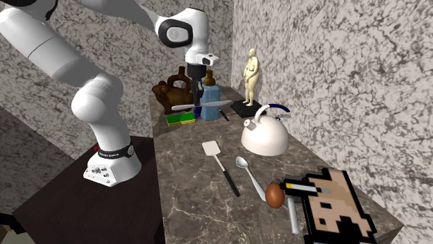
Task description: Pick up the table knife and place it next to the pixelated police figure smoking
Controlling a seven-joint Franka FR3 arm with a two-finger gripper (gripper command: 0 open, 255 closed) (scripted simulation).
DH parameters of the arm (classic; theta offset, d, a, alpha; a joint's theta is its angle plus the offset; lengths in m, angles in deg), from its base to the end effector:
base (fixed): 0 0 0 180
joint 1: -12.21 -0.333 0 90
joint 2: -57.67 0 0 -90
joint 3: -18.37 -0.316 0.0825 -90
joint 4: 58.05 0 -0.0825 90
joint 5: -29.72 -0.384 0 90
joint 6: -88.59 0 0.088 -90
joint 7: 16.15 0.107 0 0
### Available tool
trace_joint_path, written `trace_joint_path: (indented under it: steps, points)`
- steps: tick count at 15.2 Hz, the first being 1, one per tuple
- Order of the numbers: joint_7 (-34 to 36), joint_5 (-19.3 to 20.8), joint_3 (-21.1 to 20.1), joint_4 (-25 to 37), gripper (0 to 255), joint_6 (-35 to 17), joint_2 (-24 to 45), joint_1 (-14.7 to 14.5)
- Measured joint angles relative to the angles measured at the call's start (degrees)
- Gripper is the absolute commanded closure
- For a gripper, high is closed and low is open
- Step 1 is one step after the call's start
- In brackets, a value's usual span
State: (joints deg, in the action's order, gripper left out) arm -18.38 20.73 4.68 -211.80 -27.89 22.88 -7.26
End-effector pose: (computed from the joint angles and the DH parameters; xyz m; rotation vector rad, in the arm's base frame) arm 0.2892 0.1947 0.4092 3.0341 0.7725 -0.0792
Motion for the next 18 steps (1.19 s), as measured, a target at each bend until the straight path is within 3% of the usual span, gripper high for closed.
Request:
trace_joint_path:
  steps: [4,18]
  points:
    - [-0.74,0.61,0.96,1.28,255,2.49,-1.17,0.45]
    - [-19.29,11.23,16.01,6.46,255,0.14,6.67,11.53]
